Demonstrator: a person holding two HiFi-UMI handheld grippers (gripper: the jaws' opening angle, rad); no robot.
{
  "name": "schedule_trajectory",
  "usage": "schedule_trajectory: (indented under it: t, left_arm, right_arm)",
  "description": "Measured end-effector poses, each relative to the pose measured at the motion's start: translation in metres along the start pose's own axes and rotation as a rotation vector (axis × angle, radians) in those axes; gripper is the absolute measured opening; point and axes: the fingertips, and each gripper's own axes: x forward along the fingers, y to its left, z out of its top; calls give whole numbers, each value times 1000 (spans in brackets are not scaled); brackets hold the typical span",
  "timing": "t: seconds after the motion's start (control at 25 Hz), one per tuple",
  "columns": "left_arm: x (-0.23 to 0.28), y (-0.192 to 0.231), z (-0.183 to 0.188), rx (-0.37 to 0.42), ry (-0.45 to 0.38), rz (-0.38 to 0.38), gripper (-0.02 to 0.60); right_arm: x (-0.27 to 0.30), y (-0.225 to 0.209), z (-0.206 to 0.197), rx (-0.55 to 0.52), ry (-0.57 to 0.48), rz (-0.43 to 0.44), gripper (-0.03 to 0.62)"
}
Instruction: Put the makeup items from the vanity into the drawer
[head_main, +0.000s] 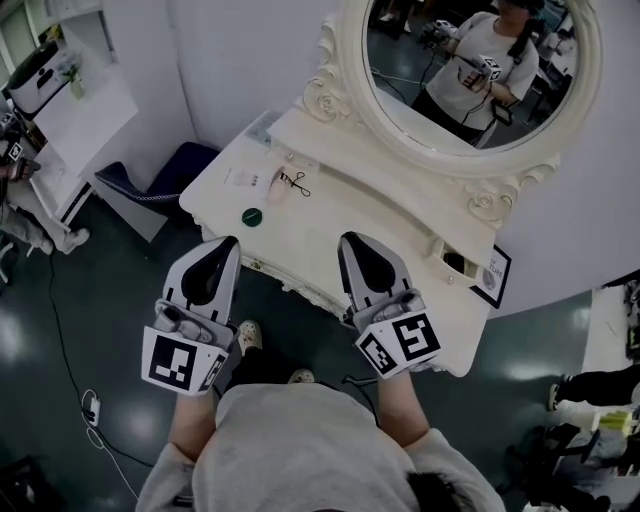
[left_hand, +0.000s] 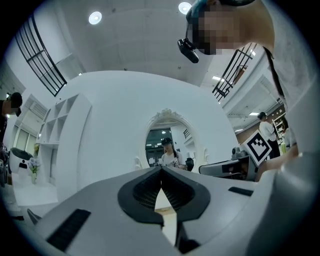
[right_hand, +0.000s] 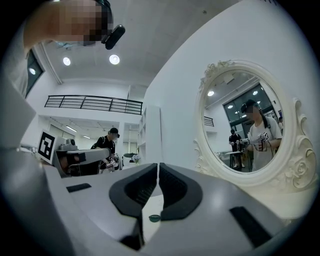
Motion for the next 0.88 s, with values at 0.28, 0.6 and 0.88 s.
schedule_trajectory:
  t: [0.28, 0.6, 0.88]
  left_arm:
    - [30, 35, -9, -3, 0, -50, 15]
    - [59, 70, -40, 8, 80, -133, 14]
    - [92, 102, -39, -42, 11, -166, 15]
  right_arm:
    - [41, -11, -2, 2, 2, -42, 26]
    - [86, -25, -11, 10, 19, -95, 26]
    - [123, -32, -27, 27, 62, -144, 26]
